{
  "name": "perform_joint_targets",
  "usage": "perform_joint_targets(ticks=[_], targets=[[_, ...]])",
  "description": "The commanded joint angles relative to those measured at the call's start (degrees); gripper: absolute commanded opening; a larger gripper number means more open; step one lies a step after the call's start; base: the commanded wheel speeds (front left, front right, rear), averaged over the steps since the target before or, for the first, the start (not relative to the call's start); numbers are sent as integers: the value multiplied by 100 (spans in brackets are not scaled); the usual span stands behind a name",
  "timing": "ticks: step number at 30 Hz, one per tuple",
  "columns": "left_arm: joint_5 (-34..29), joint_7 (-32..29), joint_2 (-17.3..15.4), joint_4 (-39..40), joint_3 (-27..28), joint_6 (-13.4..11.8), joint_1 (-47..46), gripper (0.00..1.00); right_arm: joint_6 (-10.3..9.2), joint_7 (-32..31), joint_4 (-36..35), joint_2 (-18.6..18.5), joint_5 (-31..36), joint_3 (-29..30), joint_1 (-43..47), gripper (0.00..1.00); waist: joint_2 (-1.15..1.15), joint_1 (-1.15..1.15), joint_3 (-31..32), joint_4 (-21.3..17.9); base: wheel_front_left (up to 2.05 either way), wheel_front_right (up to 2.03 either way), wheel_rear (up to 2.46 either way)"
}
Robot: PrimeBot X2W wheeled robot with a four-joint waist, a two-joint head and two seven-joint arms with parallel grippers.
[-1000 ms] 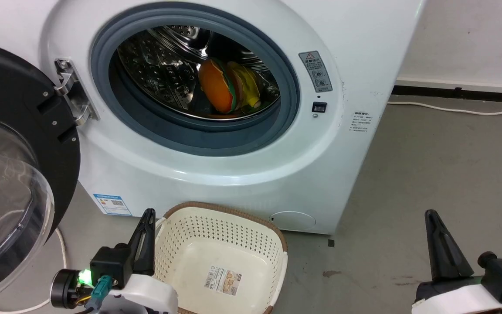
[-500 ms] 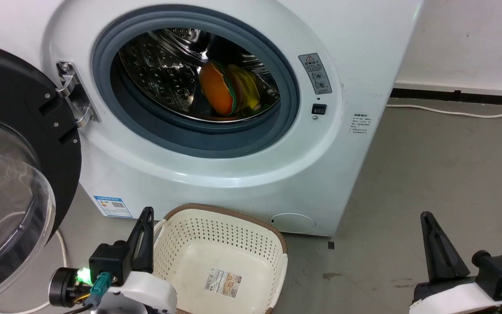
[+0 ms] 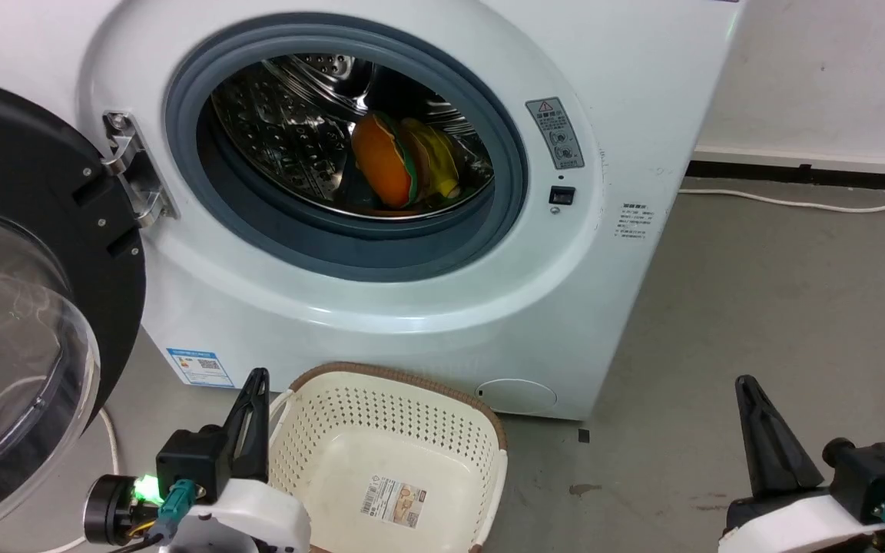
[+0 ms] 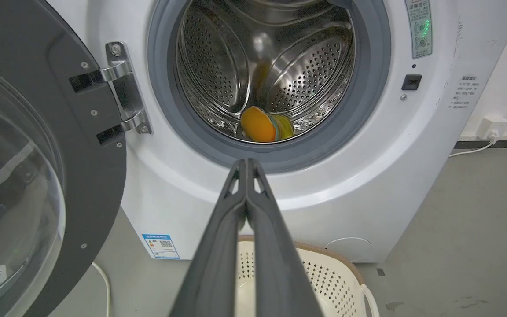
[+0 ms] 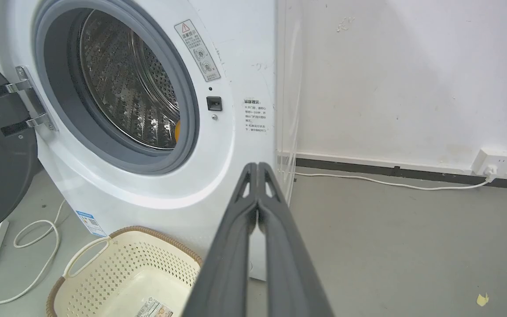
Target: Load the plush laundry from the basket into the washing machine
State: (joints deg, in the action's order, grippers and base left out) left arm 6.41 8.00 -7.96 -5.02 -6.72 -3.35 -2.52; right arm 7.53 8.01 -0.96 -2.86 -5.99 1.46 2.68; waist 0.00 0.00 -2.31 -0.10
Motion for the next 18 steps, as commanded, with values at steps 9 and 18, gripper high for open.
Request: perform_joint_targets(ticks=[9, 18], targets=[[-130, -126, 92, 102, 113, 64, 96, 0, -2, -124, 26, -1, 114, -30, -127, 0, 0, 0, 30, 1, 0, 0, 0], [-210, -232, 158, 164, 200, 106, 120, 0, -3, -230, 37, -1, 190, -48, -149, 0, 0, 0, 62, 3, 0, 0, 0]])
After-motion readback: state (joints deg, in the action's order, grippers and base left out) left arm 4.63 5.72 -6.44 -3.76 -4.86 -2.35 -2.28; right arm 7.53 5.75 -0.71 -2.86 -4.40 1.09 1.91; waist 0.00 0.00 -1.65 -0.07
